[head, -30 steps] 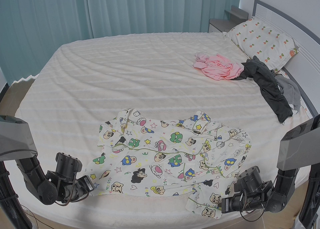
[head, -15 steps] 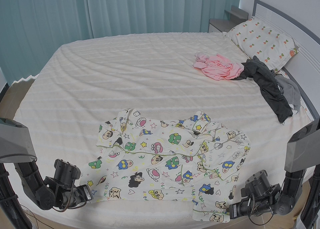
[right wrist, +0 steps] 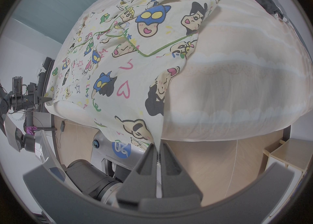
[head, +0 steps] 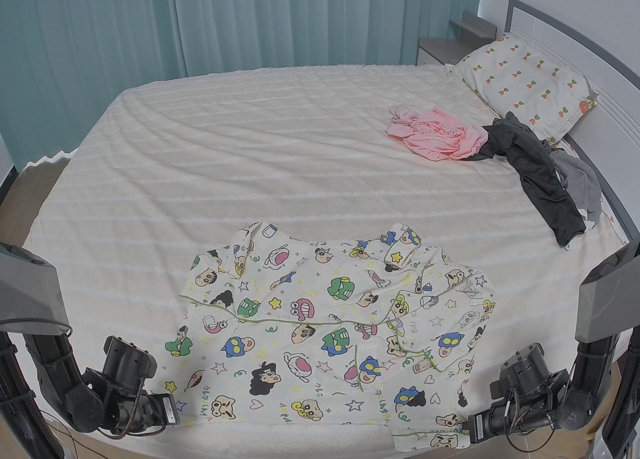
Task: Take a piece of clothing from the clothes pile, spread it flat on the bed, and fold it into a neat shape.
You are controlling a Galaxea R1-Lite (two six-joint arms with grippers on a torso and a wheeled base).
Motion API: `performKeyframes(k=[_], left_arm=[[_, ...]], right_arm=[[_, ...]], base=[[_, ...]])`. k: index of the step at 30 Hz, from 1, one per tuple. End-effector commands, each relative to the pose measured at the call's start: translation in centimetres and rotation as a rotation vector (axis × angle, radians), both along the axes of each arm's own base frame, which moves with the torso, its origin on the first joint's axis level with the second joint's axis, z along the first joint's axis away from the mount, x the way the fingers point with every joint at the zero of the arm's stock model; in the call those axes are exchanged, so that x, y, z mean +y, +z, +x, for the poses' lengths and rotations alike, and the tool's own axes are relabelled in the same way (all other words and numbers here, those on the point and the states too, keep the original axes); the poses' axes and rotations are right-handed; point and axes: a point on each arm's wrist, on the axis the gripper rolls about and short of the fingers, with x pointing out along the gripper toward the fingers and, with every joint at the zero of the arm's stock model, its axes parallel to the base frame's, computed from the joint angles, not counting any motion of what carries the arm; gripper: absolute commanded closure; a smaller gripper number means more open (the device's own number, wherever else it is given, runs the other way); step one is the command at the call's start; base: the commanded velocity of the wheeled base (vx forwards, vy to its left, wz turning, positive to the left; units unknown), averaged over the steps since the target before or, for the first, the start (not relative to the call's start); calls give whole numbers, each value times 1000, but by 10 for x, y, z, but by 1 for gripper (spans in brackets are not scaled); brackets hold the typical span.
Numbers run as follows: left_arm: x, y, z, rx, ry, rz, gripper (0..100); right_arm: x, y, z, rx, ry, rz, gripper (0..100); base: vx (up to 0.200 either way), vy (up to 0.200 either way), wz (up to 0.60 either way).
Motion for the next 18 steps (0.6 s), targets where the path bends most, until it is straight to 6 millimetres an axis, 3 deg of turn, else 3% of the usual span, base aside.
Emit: performKeyframes(k=[1,9,17,18], left_arm=[[1,-2,-4,21,-3,7,100],[-1,-5,-18,92,-63,38,100],[-1,-5,-18,97,-66,40,100],[-1,-5,-18,97,-67,38,0]], right_arm=[[-3,-1,-5,28,1,-12,100],[-4,-2,-9,55,10,-32,100],[-5,-3,-10,68,20,-46,100],[-5,-3,-10,68,20,-46,100]], base=[[0,0,0],[0,0,0],[0,0,0],[0,0,0]])
